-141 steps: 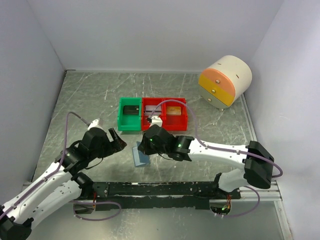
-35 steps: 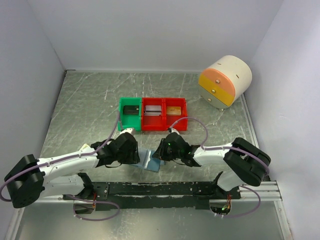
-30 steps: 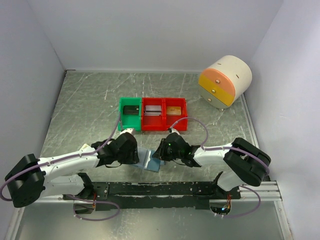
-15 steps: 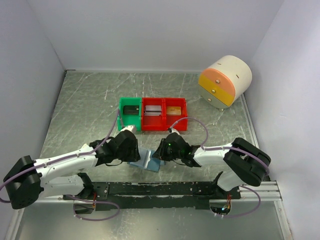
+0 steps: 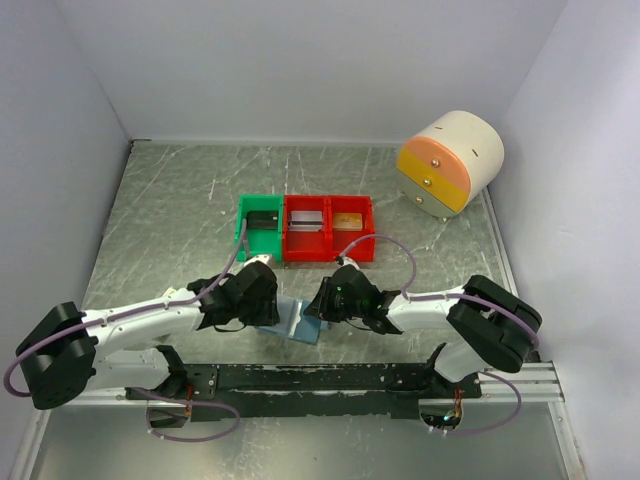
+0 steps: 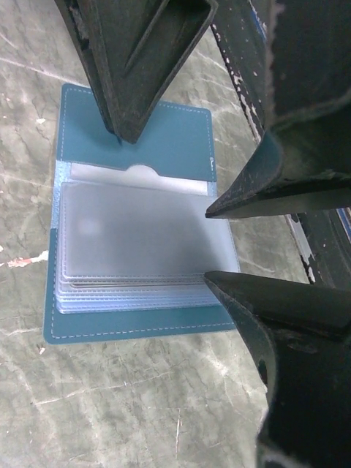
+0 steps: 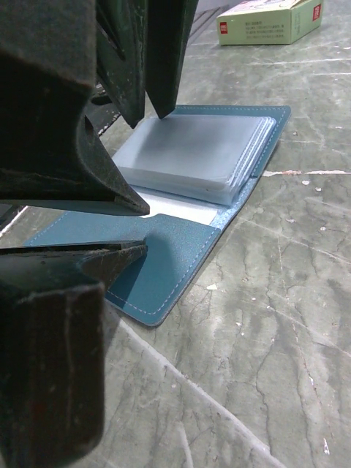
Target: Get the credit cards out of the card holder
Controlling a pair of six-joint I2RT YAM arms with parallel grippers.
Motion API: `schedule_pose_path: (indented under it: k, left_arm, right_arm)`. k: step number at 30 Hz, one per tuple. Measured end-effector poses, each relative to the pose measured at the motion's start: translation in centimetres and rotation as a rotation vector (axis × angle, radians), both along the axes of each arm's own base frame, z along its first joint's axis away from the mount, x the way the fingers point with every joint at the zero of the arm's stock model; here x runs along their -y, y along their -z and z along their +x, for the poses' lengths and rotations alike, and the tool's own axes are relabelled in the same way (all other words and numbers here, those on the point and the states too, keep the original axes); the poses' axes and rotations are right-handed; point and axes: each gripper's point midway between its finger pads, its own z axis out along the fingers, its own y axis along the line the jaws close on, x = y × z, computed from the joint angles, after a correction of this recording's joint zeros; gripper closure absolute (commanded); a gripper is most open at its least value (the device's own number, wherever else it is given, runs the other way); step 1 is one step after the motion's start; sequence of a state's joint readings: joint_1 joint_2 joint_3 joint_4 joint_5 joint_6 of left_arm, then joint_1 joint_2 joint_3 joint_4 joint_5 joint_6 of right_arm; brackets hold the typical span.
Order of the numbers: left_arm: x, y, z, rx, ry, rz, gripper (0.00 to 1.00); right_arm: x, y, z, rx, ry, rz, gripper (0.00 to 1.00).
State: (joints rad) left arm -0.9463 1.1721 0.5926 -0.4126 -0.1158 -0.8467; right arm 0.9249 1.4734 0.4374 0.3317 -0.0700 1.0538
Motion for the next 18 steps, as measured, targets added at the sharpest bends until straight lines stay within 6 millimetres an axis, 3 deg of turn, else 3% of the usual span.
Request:
schedule_pose_path:
  k: [5, 12, 18]
  left_arm:
    - [0.1, 0.4, -0.2, -0.016, 0.008, 0.005, 0.61]
    - [1.2, -0.7, -0.2, -0.003, 0.032, -0.06, 0.61]
    - [1.4, -0.9, -0.2, -0.002, 0.033, -0.072, 0.51]
  right_arm:
    - [0.0, 0.0, 0.0, 0.0, 0.0, 0.0, 0.78]
    - [0.0, 0.0, 0.0, -0.001, -0.001, 0.0, 0.78]
    - [0.0, 0.0, 0.0, -0.001, -0.001, 0.001, 0.78]
